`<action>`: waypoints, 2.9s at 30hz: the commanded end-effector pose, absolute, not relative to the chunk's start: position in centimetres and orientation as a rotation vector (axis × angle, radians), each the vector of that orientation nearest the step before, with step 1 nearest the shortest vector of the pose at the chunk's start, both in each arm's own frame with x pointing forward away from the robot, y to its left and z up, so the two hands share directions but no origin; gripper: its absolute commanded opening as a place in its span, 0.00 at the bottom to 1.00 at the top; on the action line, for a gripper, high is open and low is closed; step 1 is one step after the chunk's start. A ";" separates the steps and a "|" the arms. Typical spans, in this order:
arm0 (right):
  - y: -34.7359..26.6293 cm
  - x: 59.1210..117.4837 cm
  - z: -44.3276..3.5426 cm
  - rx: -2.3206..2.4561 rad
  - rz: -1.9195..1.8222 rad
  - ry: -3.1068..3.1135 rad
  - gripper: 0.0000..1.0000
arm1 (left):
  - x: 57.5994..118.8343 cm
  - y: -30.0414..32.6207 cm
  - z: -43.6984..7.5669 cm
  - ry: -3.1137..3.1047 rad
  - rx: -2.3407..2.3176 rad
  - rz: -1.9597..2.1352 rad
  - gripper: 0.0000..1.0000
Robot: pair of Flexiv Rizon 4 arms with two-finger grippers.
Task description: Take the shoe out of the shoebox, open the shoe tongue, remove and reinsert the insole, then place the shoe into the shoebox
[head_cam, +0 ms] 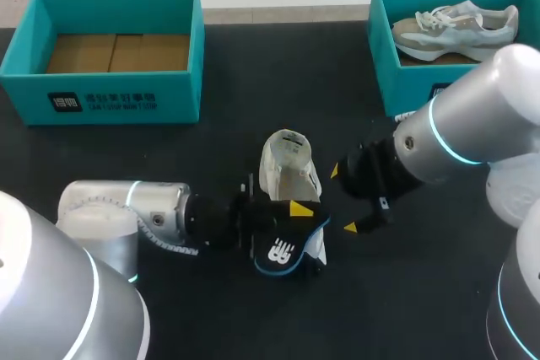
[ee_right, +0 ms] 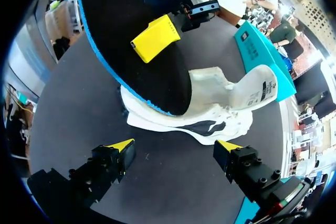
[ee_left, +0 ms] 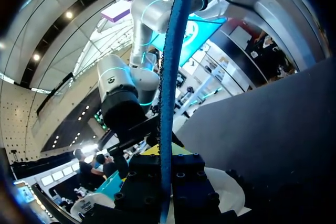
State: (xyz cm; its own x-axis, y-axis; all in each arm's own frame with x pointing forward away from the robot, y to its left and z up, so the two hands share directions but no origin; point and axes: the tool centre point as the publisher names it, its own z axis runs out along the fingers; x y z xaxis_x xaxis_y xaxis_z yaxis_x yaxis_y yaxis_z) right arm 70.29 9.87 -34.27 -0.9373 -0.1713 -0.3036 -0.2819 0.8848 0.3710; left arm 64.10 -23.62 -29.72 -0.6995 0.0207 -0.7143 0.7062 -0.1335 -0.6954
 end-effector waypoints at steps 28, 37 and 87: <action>10.0 70.5 -34.4 -0.338 0.597 2.799 1.00 | 66.9 -23.8 -33.0 1.701 0.713 -1.837 0.00; 10.0 70.4 -34.6 -0.336 0.607 2.809 1.00 | 68.4 -23.8 -34.0 1.738 0.711 -1.798 0.00; 10.3 70.3 -34.7 -0.327 0.604 2.809 1.00 | 70.0 -23.3 -31.9 1.813 0.729 -1.763 0.73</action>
